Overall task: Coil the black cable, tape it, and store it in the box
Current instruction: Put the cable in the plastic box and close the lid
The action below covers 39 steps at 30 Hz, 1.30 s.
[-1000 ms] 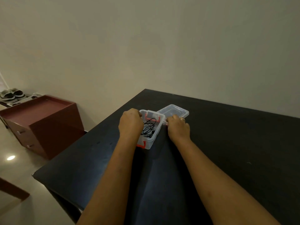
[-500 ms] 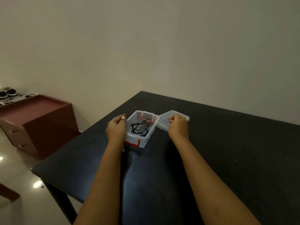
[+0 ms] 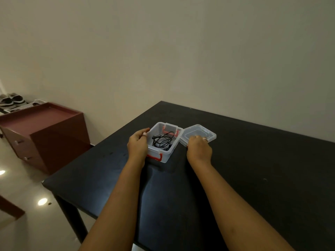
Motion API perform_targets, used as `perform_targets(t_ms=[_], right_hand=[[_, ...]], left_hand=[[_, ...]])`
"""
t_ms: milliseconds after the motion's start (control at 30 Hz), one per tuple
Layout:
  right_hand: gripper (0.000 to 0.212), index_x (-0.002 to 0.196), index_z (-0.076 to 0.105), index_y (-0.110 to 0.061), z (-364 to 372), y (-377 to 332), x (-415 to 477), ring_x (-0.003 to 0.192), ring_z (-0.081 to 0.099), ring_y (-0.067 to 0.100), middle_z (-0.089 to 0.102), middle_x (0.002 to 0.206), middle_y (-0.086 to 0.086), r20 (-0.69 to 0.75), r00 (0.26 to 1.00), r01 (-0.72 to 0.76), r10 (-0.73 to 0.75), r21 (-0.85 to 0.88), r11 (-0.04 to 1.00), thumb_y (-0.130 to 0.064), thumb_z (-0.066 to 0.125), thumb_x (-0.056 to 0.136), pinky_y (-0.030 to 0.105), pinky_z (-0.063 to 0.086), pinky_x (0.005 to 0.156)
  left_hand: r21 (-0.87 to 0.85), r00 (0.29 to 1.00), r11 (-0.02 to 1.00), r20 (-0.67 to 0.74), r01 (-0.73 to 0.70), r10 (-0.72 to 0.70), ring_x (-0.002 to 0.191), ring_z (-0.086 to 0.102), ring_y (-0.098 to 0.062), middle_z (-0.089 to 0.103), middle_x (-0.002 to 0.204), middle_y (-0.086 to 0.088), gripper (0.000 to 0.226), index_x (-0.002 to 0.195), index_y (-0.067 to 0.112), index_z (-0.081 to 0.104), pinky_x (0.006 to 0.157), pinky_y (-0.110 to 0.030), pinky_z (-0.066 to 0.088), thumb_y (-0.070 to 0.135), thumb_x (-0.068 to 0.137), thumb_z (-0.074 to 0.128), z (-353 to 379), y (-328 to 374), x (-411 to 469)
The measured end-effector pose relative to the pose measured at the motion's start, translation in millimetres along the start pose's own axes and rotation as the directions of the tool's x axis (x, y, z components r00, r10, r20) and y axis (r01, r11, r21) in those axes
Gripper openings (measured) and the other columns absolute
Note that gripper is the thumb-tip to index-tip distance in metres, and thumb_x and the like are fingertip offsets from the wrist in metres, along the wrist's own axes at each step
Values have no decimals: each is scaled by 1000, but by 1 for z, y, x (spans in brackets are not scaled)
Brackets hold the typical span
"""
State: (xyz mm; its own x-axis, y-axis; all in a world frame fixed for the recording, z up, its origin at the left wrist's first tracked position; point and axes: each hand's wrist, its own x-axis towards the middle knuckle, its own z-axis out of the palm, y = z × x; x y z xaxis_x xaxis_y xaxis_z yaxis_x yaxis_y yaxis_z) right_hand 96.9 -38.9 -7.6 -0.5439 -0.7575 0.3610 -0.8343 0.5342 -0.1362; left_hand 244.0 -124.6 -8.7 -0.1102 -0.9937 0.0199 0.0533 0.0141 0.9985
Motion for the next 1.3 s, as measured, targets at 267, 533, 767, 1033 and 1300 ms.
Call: perform_targets(t_ms=[267,533,767,1033,1300], right_hand=[[36,127,47,-8,-11,19,-4,97,60,20,53,119,11,105,989,-102,106,-47,994,-11,57,92,29,48,69],[48,132,48,-12,-27,24,-8,127,40,30,43,136,9,215,971,-81,105,-118,990,-21,65,88,43,47,91],[24,116,58,-6,-14,19,-20,101,59,26,59,112,13,68,994,98,-88,-165,981,-9,53,93,39,49,85],[46,130,42,-5,-20,26,-21,116,50,30,47,127,16,43,989,-138,139,-29,990,-14,62,89,42,50,89],[36,126,41,-4,-54,-36,-28,117,45,31,44,127,15,26,961,269,-276,166,949,-15,54,94,42,50,88]], left_hand=[[15,999,999,4,-34,34,96,58,-22,59,105,-2,25,103,23,64,84,-40,54,13,98,42,0,-3,1],[26,998,998,17,-60,60,95,60,-24,62,104,-4,27,99,23,66,83,-42,55,13,96,41,4,-6,0],[10,996,997,36,-82,82,81,56,-12,58,101,-2,28,107,16,64,66,-27,51,11,98,38,7,-6,-5],[-13,995,996,47,-88,89,92,59,-23,62,105,-6,25,103,20,64,78,-39,54,21,99,39,6,-5,-6],[-120,998,993,61,-14,21,102,61,-26,66,111,-10,62,110,11,66,86,-40,50,55,97,25,5,4,-9]])
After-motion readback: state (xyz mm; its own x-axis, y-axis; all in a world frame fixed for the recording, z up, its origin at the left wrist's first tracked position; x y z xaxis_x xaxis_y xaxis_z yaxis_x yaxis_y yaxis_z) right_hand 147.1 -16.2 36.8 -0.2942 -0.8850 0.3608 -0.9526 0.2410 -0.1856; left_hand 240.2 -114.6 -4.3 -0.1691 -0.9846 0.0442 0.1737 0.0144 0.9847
